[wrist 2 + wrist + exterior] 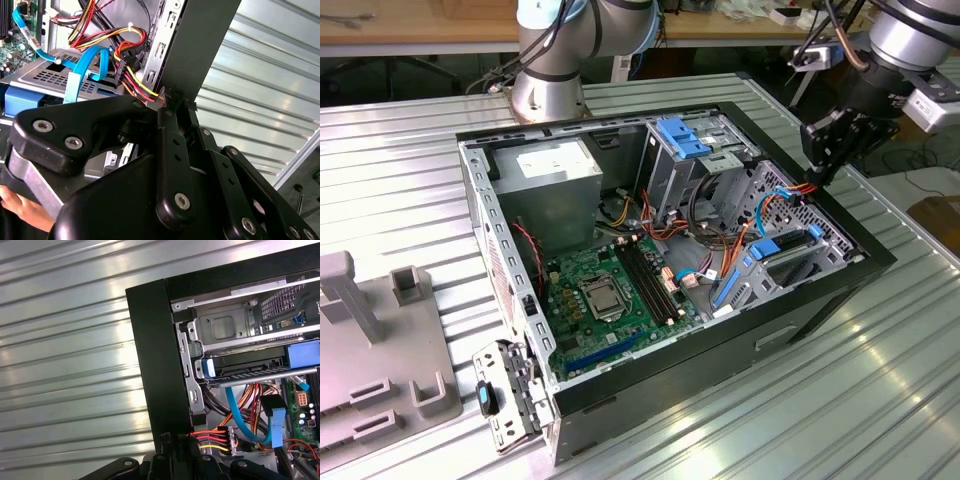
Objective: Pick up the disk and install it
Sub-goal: 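Insert the first disk wire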
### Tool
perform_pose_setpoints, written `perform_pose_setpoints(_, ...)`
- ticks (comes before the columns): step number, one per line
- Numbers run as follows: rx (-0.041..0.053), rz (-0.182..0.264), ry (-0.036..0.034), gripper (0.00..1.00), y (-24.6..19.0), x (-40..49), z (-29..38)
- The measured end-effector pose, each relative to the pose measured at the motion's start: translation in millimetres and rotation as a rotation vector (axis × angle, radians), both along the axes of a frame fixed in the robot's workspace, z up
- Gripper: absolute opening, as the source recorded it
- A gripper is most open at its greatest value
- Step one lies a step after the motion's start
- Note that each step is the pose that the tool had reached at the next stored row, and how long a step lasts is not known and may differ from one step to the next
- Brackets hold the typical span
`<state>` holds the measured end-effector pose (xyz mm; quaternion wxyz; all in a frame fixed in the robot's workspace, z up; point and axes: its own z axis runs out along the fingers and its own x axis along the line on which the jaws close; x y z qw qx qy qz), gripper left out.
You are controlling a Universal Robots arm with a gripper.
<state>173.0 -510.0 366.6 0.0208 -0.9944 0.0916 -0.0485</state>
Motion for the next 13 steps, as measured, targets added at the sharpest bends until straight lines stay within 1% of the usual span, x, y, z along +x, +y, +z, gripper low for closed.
perform_pose_setpoints(1, 0.0, 0.0, -0.0046, 0.25, 0.0, -1.7, -0.1)
perform_pose_setpoints(2, 0.0001, 0.0, -0.007, 0.25, -0.1, -2.0, -0.1)
perform_pose_setpoints(3, 0.0, 0.0, -0.0072, 0.25, -0.1, -2.0, -0.1)
perform_pose_setpoints(4, -0.0012, 0.0, -0.011, 0.25, 0.0, -2.7, -0.2)
perform_pose_setpoints(5, -0.0052, 0.0, -0.0143, 0.16, -0.1, -4.0, -0.7)
perform_pose_setpoints(6, -0.0061, 0.0, -0.0143, 0.16, -0.1, -4.0, 5.0)
perform_pose_setpoints(7, -0.0058, 0.0, -0.0143, 0.16, -0.1, -4.0, 5.2)
perform_pose_setpoints(9, -0.0064, -0.032, -0.0142, 0.16, -0.1, -4.1, 5.4)
perform_pose_setpoints(13, -0.0066, -0.067, -0.0141, 0.16, -0.1, -5.8, 5.4)
